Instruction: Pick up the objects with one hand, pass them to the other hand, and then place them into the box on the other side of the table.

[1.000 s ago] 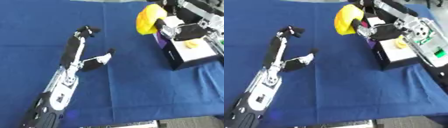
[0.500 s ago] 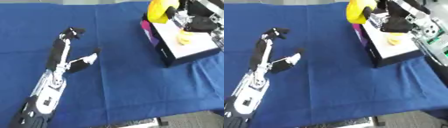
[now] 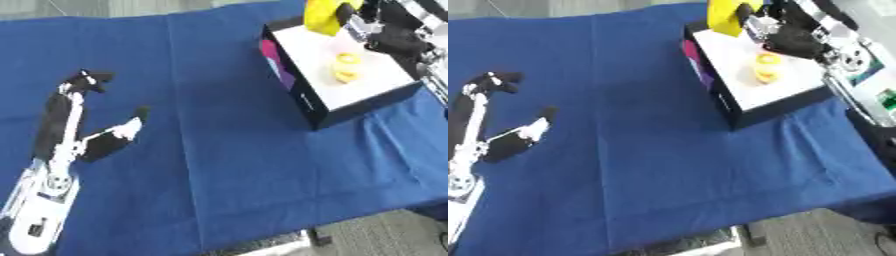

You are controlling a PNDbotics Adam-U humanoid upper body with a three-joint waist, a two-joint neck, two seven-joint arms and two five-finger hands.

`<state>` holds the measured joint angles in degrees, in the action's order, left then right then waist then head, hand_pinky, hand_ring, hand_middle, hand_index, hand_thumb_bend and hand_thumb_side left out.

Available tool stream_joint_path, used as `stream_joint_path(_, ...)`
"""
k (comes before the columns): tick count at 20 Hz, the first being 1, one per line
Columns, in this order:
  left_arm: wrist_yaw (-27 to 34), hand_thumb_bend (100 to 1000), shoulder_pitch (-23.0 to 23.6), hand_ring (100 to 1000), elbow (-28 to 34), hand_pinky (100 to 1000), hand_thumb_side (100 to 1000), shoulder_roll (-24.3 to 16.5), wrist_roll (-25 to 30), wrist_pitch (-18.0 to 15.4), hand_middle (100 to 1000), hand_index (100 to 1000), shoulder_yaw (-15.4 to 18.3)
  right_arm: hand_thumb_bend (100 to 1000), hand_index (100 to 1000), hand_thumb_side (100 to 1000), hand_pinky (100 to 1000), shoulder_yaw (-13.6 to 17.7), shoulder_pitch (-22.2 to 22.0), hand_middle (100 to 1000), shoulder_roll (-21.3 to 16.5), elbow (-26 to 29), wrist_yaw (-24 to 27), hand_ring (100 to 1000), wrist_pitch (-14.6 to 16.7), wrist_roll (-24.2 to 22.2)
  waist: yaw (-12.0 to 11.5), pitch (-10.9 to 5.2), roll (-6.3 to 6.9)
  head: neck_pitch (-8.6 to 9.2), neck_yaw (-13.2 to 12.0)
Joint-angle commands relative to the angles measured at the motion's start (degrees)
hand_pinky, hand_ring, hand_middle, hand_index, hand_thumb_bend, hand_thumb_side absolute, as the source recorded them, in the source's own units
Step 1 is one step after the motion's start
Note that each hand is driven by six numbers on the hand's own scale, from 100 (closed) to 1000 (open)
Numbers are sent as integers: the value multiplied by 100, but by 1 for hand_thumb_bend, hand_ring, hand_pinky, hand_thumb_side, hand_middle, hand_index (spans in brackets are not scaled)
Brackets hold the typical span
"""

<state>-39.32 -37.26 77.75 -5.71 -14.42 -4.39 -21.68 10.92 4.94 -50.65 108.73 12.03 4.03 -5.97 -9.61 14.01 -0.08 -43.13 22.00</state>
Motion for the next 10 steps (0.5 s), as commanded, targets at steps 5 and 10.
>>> stream_joint_path(5,118,475,-19,642,220,806,532,-47,-14,16,672,788,32,100,745,423,802,244,-138,550,-94,-445,-406,1000,89,218,3,-175,39,130,53)
stream_joint_path(10,128,474,-1,641,235,806,535,-52,-13,8,672,786,31,100,741,372,800,319,-346,549,-19,-742,-804,1000,186,435,4,-162,38,167,87)
